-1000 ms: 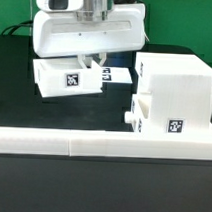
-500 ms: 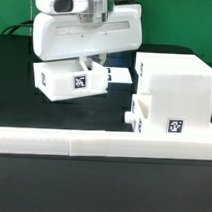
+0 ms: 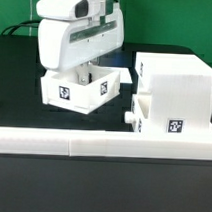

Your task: Assemble drawer

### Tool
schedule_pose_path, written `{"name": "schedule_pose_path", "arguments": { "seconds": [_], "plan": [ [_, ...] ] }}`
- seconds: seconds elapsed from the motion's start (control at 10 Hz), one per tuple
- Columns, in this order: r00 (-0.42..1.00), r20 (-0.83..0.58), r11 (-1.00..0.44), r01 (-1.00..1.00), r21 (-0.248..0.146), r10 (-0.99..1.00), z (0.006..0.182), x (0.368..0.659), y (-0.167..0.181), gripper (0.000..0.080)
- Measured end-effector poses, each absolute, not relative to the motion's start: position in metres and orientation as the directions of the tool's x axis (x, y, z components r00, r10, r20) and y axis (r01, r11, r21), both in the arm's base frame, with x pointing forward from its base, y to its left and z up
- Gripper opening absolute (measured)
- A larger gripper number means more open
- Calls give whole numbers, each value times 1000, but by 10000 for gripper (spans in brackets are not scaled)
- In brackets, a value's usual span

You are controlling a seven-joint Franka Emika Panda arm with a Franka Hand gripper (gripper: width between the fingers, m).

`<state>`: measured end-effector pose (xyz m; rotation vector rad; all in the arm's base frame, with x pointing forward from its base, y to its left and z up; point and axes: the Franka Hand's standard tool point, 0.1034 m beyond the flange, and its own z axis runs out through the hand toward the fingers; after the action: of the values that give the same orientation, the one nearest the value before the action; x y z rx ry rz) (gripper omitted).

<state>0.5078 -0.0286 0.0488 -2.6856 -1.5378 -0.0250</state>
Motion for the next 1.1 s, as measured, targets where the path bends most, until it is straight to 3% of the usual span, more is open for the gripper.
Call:
{"name": "schedule_pose_path", "arguments": {
  "seconds": [0.5,0.7,1.1],
  "plan": [
    [183,29,-183,983,-23,983,46,505,-33,42],
    [24,8,-24,999,-25,1000,49,518,-35,42],
    [25,10,-24,1000,-11,1000,52,527,-32,42]
  ]
}}
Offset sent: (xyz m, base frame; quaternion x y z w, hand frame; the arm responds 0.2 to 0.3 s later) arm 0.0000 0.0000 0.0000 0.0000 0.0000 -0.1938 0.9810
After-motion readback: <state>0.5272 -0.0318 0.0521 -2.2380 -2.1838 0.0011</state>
